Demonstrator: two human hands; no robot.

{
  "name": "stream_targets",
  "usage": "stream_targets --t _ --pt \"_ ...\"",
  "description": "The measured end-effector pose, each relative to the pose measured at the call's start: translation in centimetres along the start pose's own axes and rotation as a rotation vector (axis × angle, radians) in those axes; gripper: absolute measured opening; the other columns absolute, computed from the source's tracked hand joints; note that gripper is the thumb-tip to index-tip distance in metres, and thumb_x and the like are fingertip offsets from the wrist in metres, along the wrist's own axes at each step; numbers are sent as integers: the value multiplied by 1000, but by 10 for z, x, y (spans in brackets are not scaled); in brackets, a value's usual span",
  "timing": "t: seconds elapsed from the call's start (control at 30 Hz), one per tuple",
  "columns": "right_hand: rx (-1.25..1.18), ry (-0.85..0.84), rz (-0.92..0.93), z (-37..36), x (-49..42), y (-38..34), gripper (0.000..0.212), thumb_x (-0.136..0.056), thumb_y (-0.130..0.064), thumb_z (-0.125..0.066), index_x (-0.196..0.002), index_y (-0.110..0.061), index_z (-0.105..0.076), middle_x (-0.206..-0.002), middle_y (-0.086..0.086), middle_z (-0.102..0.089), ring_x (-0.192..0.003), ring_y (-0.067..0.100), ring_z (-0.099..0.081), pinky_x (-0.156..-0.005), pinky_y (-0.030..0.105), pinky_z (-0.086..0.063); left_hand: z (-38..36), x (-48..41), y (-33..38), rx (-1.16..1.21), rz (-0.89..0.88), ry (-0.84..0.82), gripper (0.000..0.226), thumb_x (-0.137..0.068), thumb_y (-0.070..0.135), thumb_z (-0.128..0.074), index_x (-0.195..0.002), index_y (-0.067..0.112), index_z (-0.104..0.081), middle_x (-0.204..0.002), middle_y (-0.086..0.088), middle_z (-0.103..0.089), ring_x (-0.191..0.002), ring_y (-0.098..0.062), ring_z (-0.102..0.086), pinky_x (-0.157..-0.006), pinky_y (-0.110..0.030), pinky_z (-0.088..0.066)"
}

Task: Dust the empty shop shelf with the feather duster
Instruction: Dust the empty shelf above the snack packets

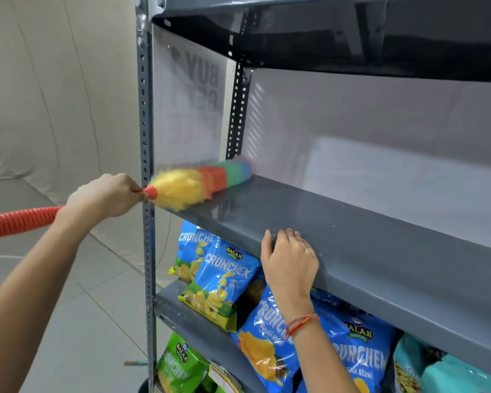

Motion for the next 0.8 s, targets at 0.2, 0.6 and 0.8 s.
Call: stream_targets --t 0.2,0.6,0.8 --pt "-16 -7 -6 -2 -1 2 47 -97 -35 -36 -96 -2 -69 -102 15 -73 -99 28 -67 -87 39 -54 3 8 -18 -145 115 119 41 -92 51 -43 -116 28 -67 -72 -6 -56 -64 -27 -54 -55 -28 -42" --pt "-27 -22 -9 -2 -1 2 50 -99 -38 -33 -101 -1 -67 -111 16 -71 -108 28 -64 -93 39 -51 -30 26 19 4 79 131 39 -95 49 -42 -118 30 -66 -84 -10 -56 -68 -27 -47 -61 -31 -38" --pt "-48 -7 -14 -1 0 2 47 -98 -36 -37 -97 0 -68 -108 18 -71 -107 30 -64 -92 40 -52 -40 31 42 64 60 119 38 -96 44 -40 -121 27 -64 -87 -11 -57 -75 -32 -52 -65 -34 -40"
Point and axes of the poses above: each hand's wrist, its own x-axis away from the middle knuckle, its own z-axis out of the back of the hand, y = z × x, the point moved 4 cm from there along -x, towards the middle knuckle
